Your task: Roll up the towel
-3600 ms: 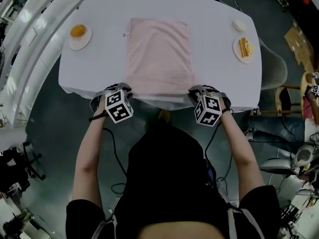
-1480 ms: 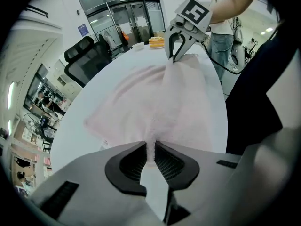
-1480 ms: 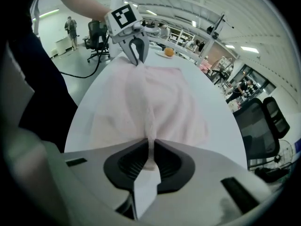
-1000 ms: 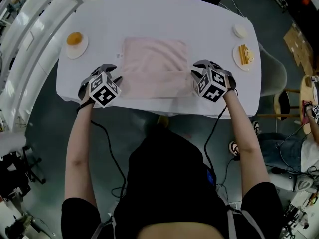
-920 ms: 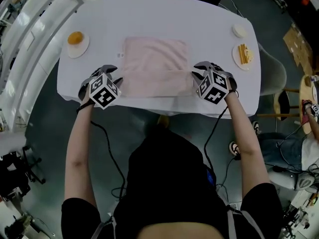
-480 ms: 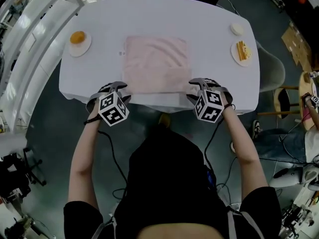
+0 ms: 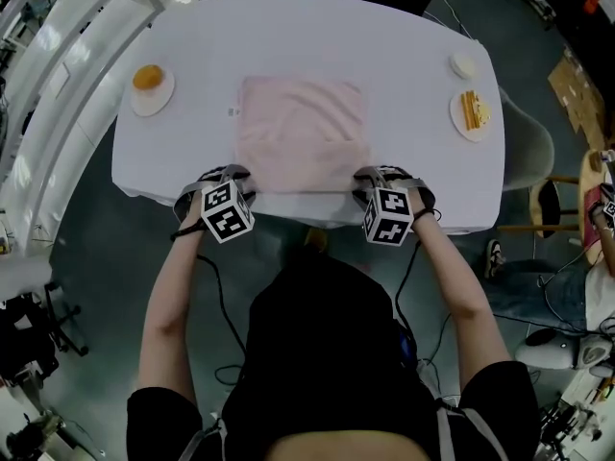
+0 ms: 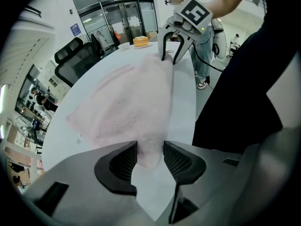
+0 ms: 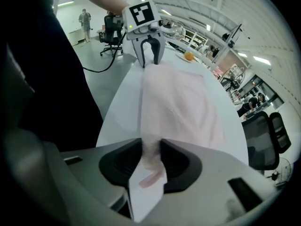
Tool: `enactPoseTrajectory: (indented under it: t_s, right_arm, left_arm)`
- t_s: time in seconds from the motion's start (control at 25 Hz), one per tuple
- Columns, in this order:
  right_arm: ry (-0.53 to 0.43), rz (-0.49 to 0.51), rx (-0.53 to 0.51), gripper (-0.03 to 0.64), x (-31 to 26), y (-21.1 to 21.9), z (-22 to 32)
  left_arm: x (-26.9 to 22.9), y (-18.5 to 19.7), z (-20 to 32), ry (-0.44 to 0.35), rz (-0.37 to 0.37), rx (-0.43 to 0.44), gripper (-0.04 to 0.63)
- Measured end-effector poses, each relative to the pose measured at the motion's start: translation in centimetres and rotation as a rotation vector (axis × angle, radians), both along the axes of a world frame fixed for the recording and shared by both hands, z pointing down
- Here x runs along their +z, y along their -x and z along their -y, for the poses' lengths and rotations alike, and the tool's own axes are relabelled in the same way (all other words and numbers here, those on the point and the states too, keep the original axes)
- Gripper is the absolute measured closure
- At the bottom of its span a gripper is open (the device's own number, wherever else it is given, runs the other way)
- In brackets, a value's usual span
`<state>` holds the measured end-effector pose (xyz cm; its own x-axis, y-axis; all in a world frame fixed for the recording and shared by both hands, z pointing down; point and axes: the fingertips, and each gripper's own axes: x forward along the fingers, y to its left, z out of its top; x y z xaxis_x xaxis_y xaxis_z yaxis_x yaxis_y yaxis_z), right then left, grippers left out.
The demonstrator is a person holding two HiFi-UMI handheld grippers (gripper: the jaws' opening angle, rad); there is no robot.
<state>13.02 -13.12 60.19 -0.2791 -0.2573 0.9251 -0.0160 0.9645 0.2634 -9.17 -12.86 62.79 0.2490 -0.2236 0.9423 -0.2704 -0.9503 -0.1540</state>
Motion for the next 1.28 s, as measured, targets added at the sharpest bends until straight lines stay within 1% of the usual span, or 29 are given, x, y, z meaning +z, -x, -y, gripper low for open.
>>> enactPoseTrajectory:
  t_s: [0.04, 0.08, 0.12, 0.16, 0.24, 0.44, 0.6, 0.68, 0.88, 1.08, 1.28]
  right_arm:
    - [0.003, 0.003, -0.007, 0.509, 0.1, -0.1, 0.2]
    - [0.009, 0.008, -0.013, 0.517, 0.0, -0.3, 0.4]
    - [0.017, 0.015, -0.019, 0.520, -0.1, -0.4, 0.6]
    - [0.025, 0.023, -0.026, 0.546, -0.3, -0.4, 0.6]
    - [0.040, 0.039, -0.044, 0.546, -1.1, -0.5, 0.6]
    - [0.057, 0.072, -0.069, 0.546, -4.0, -0.3, 2.4]
    - [0.026, 0.090, -0.060, 0.560, -6.4, -0.2, 5.3]
    - [0.010, 0.096, -0.046, 0.560, -7.1, -0.2, 7.0]
    - [-0.021, 0.092, -0.004, 0.566, -8.0, -0.4, 11.0]
    - [-0.025, 0.078, 0.020, 0.566, -7.7, -0.2, 15.3]
    - [-0.013, 0.081, 0.068, 0.567, -7.2, 0.1, 20.4]
  left_arm:
    - [0.1, -0.1, 0.2, 0.009, 0.004, 0.003, 0.414]
    - [0.1, -0.2, 0.5, 0.011, 0.008, 0.006, 0.419]
    - [-0.1, -0.2, 0.8, 0.006, 0.013, 0.008, 0.475]
    - [-0.5, -0.1, 1.1, -0.001, 0.016, 0.009, 0.513]
    - [-1.6, 0.0, 1.4, -0.011, 0.018, 0.017, 0.535]
    - [-4.9, 0.2, 3.5, -0.058, 0.013, 0.014, 0.545]
    - [-7.1, 0.1, 6.4, -0.111, 0.005, 0.006, 0.545]
    - [-7.7, 0.2, 7.9, -0.124, -0.002, -0.001, 0.545]
    - [-8.3, 0.1, 11.5, -0.141, -0.001, 0.009, 0.545]
    - [-8.4, 0.5, 15.9, -0.139, 0.002, 0.035, 0.545]
    - [-8.1, 0.9, 20.3, -0.122, -0.023, 0.032, 0.545]
